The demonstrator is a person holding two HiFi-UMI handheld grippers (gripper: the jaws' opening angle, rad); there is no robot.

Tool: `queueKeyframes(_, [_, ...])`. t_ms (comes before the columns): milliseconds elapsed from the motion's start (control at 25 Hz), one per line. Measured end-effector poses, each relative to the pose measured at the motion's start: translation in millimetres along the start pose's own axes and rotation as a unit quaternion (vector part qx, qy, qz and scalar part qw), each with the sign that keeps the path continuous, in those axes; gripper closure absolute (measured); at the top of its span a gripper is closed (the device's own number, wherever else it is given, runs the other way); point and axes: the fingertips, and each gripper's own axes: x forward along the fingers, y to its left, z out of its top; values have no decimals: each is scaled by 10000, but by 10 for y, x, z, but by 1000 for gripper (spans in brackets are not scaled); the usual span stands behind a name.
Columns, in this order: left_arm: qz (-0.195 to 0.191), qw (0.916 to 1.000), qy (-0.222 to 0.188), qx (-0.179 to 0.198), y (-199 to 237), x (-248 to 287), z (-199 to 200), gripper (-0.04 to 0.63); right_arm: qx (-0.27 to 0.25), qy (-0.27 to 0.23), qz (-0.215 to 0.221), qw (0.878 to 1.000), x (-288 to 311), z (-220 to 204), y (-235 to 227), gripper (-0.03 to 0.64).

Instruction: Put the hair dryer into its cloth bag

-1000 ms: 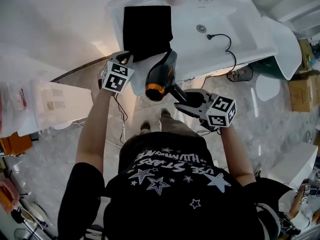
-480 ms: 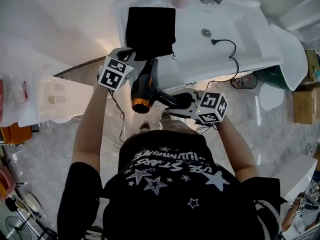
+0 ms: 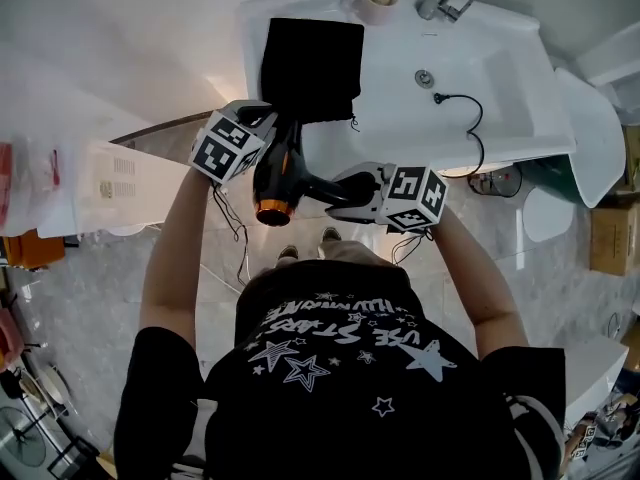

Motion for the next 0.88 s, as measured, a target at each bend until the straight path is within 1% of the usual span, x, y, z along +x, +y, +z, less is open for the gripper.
queueKeyframes(240, [152, 9999, 26, -69, 32, -63, -10, 580, -216, 20, 122, 9997, -85, 61, -133, 433])
queueKeyframes(400, [87, 9999, 25, -82, 7, -96, 20, 580, -296, -66, 164, 9994, -182, 102, -185, 433])
queueKeyframes(520, [109, 9999, 1, -84, -17, -114, 55, 580, -366, -33, 100, 9993, -214, 88, -295, 433])
queueKeyframes(760, [442, 9990, -9, -91, 66, -140, 115, 580, -446, 85, -9, 9990, -214, 88, -587, 433])
queueKeyframes(880, [444, 9989, -51, -164, 72, -166, 113, 580, -425, 150, -190, 9988, -204, 90, -706, 433])
